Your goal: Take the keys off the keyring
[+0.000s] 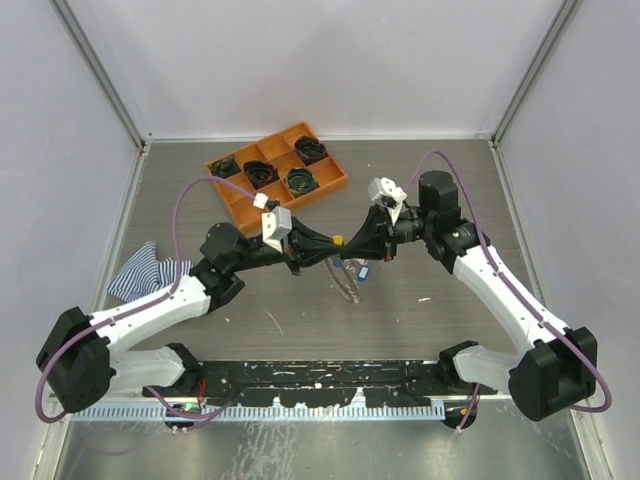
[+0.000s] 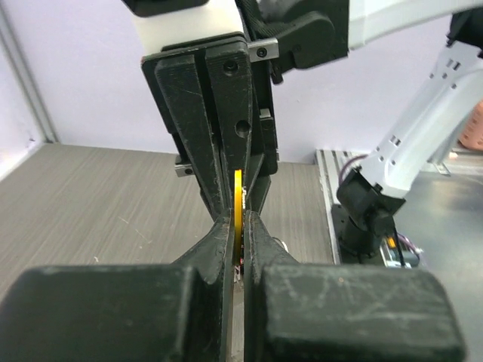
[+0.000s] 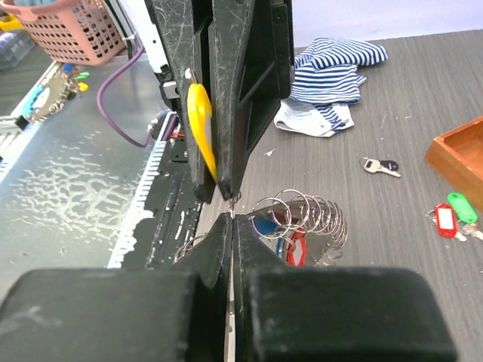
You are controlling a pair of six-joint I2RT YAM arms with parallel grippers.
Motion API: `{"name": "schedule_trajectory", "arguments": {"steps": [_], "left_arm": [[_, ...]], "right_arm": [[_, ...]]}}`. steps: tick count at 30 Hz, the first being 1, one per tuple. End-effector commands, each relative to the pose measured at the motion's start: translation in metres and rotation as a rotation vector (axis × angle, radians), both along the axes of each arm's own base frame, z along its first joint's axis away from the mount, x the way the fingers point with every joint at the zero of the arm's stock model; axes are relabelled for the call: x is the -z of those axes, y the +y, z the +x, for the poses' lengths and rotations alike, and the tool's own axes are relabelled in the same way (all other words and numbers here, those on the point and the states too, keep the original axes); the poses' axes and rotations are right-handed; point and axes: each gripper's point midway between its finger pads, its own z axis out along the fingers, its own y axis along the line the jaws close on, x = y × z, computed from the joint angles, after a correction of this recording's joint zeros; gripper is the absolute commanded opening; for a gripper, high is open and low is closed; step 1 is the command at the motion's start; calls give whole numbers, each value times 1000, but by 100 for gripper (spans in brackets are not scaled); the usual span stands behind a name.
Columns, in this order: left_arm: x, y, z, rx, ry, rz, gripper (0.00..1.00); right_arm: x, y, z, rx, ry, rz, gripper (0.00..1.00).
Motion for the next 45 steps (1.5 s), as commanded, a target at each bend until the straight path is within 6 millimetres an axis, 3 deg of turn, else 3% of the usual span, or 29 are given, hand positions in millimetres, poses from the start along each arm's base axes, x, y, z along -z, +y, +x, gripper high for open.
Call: {"name": "schedule_trajectory", "arguments": {"steps": [1, 7, 16, 32, 45], "left_arm": [[-44, 19, 11, -133, -61, -195, 0], [-45, 29, 22, -206, -20, -289, 0], [-37, 42, 42, -338, 51, -359, 0], [-11, 39, 50, -378, 39, -272, 0], [9, 27, 45, -323, -49, -178, 0]], "right_arm": [[-31, 1, 0, 7, 25, 63, 1], [-41, 5, 8, 65, 110, 119, 1], [-38, 8, 21, 141, 223, 163, 1], [-30, 4, 43, 248, 412, 213, 1], [-22, -2, 59, 323, 587, 272, 1]]}}
